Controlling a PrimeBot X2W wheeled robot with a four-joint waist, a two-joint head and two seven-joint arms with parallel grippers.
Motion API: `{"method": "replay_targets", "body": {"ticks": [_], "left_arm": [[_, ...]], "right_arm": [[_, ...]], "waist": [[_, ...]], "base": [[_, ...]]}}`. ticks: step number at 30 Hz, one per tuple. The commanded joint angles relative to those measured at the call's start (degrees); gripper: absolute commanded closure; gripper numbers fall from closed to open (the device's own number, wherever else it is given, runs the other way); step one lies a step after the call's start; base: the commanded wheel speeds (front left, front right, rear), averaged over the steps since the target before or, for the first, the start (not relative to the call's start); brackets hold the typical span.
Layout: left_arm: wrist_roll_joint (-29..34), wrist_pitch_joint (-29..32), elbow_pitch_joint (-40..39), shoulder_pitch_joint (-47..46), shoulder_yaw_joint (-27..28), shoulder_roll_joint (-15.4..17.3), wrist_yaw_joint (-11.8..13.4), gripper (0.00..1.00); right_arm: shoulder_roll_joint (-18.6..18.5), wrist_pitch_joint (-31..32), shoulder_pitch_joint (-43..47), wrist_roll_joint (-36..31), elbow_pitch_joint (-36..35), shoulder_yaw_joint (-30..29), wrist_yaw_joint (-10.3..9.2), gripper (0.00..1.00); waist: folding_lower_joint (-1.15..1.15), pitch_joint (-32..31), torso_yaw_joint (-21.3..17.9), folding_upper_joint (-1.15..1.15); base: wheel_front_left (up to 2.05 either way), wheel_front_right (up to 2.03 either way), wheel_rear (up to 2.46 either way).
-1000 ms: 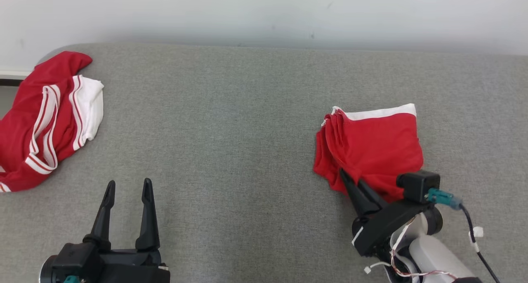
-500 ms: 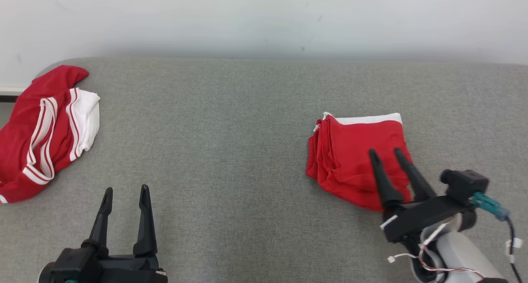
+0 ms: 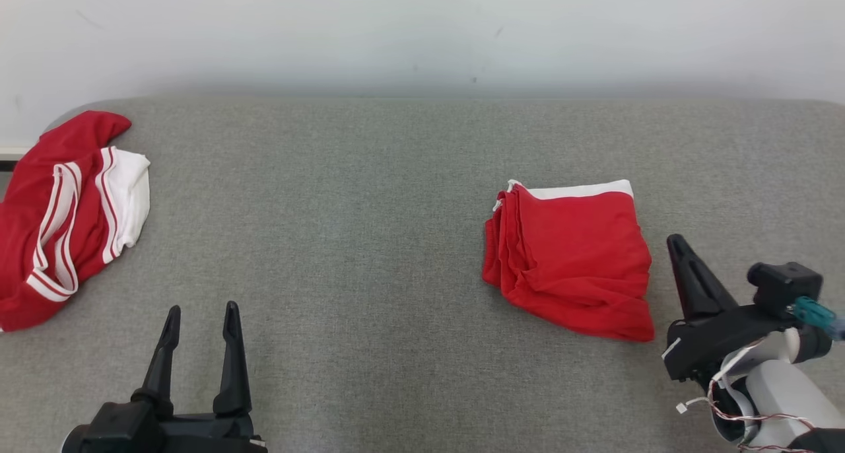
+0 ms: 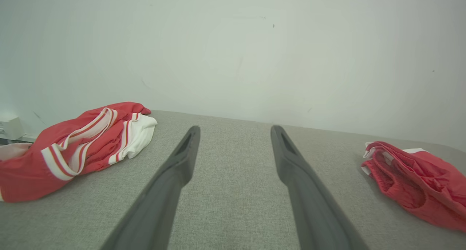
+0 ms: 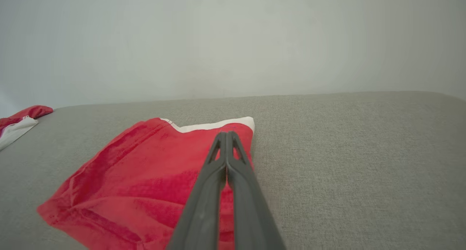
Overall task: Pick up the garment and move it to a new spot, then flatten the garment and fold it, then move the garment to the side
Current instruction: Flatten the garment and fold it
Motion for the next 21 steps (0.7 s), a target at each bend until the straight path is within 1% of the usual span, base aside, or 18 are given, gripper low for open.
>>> {"method": "replay_targets", "body": {"ticks": [1, 8, 11, 16, 21], "left_arm": [[0.55, -0.19, 0.13, -0.37, -0.03, -0.01, -0.29, 0.00], [0.07, -0.19, 0.88, -1.15, -1.29, -0.01, -0.49, 0.00], [-0.21, -0.18, 1.22, -1.12, -1.44, -0.01, -0.56, 0.00], [-0.30, -0.18, 1.45, -1.36, -1.23, -0.02, -0.70, 0.00], [-0.44, -0.19, 1.75, -1.87, -1.52, -0.02, -0.82, 0.00]], "right_arm": [[-0.13, -0.24, -0.87, -0.76, 1.49, 1.12, -0.14, 1.00], [2.67, -1.58, -4.49, -0.96, 10.67, 5.97, -0.14, 1.00], [4.91, -2.16, -5.49, -0.87, 13.48, 8.00, -0.14, 1.00], [8.87, -2.57, -6.39, -0.34, 15.58, 11.52, -0.14, 1.00], [12.11, -2.59, -6.76, -1.66, 15.07, 13.92, -0.14, 1.00]], "waist": [[0.00, 0.33, 0.45, 0.00], [0.00, 1.23, 2.51, 0.00], [0.00, 1.48, 3.37, 0.00], [0.00, 1.84, 4.01, 0.00], [0.00, 2.09, 4.29, 0.00]], "base": [[0.00, 0.00, 0.00], [0.00, 0.00, 0.00], [0.00, 0.00, 0.00], [0.00, 0.00, 0.00], [0.00, 0.00, 0.00]]}}
